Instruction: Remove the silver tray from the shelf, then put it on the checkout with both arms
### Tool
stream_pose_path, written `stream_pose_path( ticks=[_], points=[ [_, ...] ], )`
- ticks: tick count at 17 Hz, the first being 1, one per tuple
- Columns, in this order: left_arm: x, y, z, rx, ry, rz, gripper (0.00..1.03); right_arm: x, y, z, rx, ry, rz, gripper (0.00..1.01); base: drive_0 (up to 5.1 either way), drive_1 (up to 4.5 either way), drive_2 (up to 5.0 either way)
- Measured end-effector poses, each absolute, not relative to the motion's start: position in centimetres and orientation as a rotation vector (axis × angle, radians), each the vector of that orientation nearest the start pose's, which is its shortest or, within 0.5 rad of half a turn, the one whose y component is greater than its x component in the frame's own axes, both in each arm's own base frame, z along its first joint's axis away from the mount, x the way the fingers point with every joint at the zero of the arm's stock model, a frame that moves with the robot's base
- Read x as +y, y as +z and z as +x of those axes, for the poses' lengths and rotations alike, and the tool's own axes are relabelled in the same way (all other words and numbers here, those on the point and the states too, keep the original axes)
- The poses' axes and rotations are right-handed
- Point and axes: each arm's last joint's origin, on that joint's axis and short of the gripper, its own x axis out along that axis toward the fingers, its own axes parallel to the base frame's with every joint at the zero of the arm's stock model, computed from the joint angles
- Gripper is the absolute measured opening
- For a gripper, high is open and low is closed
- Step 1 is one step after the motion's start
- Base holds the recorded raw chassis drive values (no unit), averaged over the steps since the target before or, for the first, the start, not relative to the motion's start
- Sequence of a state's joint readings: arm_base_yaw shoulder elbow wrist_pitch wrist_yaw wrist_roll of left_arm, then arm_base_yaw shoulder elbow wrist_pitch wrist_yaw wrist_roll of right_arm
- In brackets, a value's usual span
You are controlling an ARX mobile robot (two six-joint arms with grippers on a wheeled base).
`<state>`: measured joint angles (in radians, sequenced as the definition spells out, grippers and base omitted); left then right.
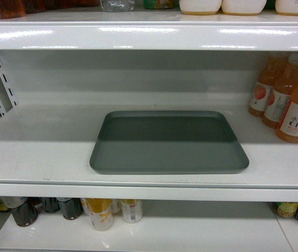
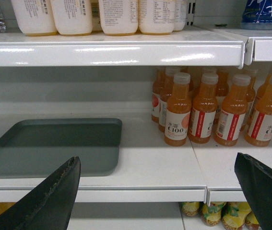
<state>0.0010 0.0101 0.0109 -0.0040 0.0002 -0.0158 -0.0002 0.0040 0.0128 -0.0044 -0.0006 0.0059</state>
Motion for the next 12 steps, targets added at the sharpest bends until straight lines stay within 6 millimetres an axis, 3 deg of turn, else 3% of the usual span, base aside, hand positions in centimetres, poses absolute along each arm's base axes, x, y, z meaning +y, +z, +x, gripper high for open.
stream_pose_path(
  ticks=[12],
  points=[
    [0.01, 16.60, 9.77, 0.003, 0.001, -0.016, 0.98, 0.00, 16.71, 9.72, -0.004, 0.000, 0.006, 0.98, 0.0, 0.00, 0.0]
  ],
)
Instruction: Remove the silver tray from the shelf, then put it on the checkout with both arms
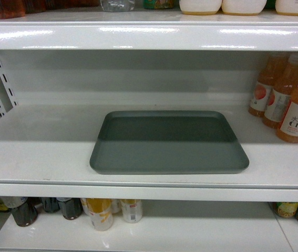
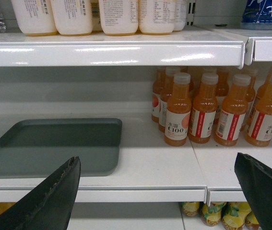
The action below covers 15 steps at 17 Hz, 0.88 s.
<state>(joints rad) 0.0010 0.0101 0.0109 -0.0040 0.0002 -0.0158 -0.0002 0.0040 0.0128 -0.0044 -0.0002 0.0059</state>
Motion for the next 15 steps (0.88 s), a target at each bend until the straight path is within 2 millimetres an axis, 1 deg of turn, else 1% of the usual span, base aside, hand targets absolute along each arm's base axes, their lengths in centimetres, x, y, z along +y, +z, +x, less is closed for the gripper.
stream_pose_path(
  ticks=[15],
  points=[
    [0.01, 16.60, 9.77, 0.003, 0.001, -0.016, 0.98, 0.00, 16.71, 9.72, -0.004, 0.000, 0.006, 0.98, 0.0, 0.00, 0.0]
  ],
)
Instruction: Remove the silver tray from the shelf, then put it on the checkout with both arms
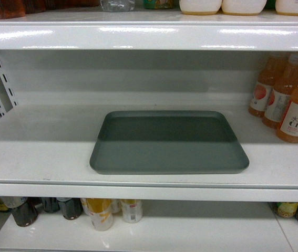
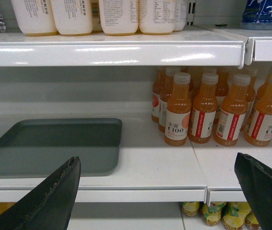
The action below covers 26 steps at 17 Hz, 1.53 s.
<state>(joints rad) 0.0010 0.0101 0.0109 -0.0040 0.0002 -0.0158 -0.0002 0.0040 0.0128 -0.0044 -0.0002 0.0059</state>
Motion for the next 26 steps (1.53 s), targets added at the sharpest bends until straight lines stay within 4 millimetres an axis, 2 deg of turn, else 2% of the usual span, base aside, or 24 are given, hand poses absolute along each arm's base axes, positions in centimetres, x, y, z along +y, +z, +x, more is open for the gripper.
stream_pose_path(
  ticks=[2, 3, 4, 5, 6, 9, 10, 14, 18, 20, 23, 26],
  points=[
    [0.0, 16.6, 9.8, 0.009, 0.004, -0.016, 0.98, 0.0, 16.5, 9.7, 0.032, 0.013, 0.006, 0.98, 0.0, 0.00, 0.0],
    [-0.1, 16.4, 9.7, 0.166, 0.074, -0.039, 0.98, -0.1, 16.4, 9.8, 0.193, 0.080, 0.023, 0.98, 0.0, 0.00, 0.0],
    [-0.4, 17.0, 10.7, 0.364, 0.162, -0.042, 0.98, 0.0, 16.5, 10.8, 0.328, 0.126, 0.046, 0.98, 0.0, 0.00, 0.0],
    [-0.6, 17.9, 12.8, 0.403, 0.184, -0.058, 0.98, 0.3, 16.7, 12.1, 0.374, 0.185, 0.069, 0.98, 0.0, 0.00, 0.0],
    [-1.0, 17.7, 14.6, 0.448, 0.155, -0.067, 0.98, 0.5, 16.6, 13.2, 0.397, 0.203, 0.078, 0.98, 0.0, 0.00, 0.0],
    [-2.3, 14.5, 19.8, 0.616, 0.050, -0.061, 0.98, 0.9, 14.5, 17.4, 0.494, 0.226, 0.120, 0.98, 0.0, 0.00, 0.0],
    [-2.7, 13.6, 21.6, 0.646, 0.022, -0.065, 0.98, 1.1, 14.0, 19.3, 0.508, 0.228, 0.136, 0.98, 0.0, 0.00, 0.0],
    [-4.8, 11.0, 27.7, 0.693, -0.035, -0.053, 0.98, 2.2, 11.6, 25.2, 0.573, 0.245, 0.199, 0.98, 0.0, 0.00, 0.0],
    [-6.2, 8.7, 33.0, 0.714, -0.026, -0.043, 0.98, 2.4, 9.8, 30.8, 0.602, 0.190, 0.293, 0.98, 0.0, 0.00, 0.0],
    [-7.0, 8.1, 35.4, 0.705, -0.028, -0.051, 0.98, 2.5, 9.0, 33.2, 0.605, 0.149, 0.319, 0.98, 0.0, 0.00, 0.0],
    [-8.2, 7.4, 37.8, 0.716, -0.040, -0.057, 0.98, 2.8, 8.1, 36.1, 0.615, 0.120, 0.323, 0.98, 0.0, 0.00, 0.0],
    [-8.6, 6.5, 41.6, 0.746, -0.010, -0.069, 0.98, 3.3, 6.3, 41.0, 0.658, 0.078, 0.301, 0.98, 0.0, 0.00, 0.0]
  ],
)
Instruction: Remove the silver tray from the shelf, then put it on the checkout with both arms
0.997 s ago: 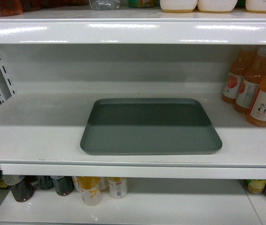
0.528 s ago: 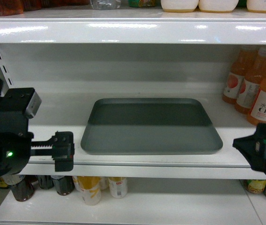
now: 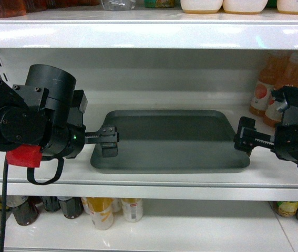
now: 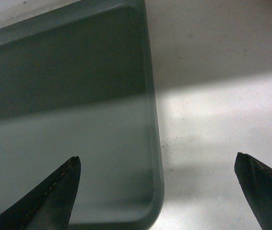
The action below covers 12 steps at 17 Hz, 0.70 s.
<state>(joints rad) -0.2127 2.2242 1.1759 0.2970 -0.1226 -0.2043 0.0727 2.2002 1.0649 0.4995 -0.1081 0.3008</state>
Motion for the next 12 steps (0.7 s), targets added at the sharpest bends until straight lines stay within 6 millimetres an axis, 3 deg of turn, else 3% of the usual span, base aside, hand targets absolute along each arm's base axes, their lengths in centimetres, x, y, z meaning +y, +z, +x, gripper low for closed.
stream_pose_path(
  ticks=[6, 11, 12],
  points=[
    [-8.3, 5.1, 45.0, 0.808, 0.029, -0.066, 0.98, 3.9, 3.9, 46.5, 0.731, 0.031, 0.218, 0.98, 0.0, 0.00, 0.0],
    [-8.9, 4.3, 45.0, 0.866, -0.003, -0.079, 0.98, 4.3, 3.2, 47.3, 0.777, 0.017, 0.142, 0.98, 0.0, 0.00, 0.0],
    [-8.9, 4.3, 45.0, 0.881, 0.003, -0.085, 0.88, 4.3, 3.2, 47.3, 0.780, 0.013, 0.129, 0.88, 0.0, 0.00, 0.0]
  ],
)
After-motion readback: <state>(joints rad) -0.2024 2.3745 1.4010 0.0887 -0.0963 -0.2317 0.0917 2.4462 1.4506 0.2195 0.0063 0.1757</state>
